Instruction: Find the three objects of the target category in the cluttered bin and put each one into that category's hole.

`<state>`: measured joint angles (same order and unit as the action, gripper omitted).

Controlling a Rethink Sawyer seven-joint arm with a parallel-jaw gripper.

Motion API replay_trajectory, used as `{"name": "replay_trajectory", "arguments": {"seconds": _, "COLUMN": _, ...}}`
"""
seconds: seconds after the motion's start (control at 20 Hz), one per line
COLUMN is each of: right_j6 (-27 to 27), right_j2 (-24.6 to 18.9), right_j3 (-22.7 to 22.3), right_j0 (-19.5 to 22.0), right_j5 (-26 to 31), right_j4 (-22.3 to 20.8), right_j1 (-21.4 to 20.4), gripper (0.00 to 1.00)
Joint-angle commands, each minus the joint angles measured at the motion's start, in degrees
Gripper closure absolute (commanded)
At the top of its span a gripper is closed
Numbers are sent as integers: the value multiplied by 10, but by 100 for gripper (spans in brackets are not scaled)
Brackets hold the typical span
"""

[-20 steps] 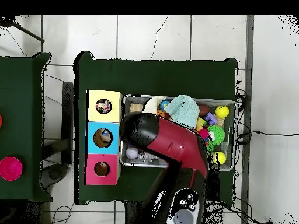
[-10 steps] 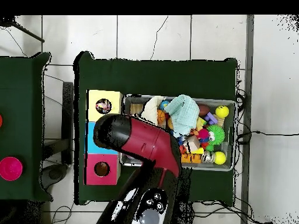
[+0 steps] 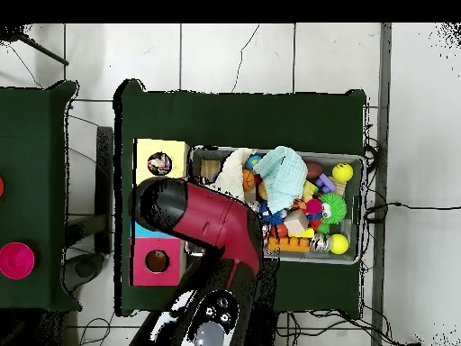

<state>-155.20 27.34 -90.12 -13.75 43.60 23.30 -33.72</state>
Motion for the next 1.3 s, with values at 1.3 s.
{"name": "replay_trajectory", "arguments": {"seconds": 1.3, "right_j6": -242, "right_j2": 32, "right_j3": 359, "right_j0": 61, "right_j5": 366, "right_j4": 41, "right_j1": 95, "gripper": 100}}
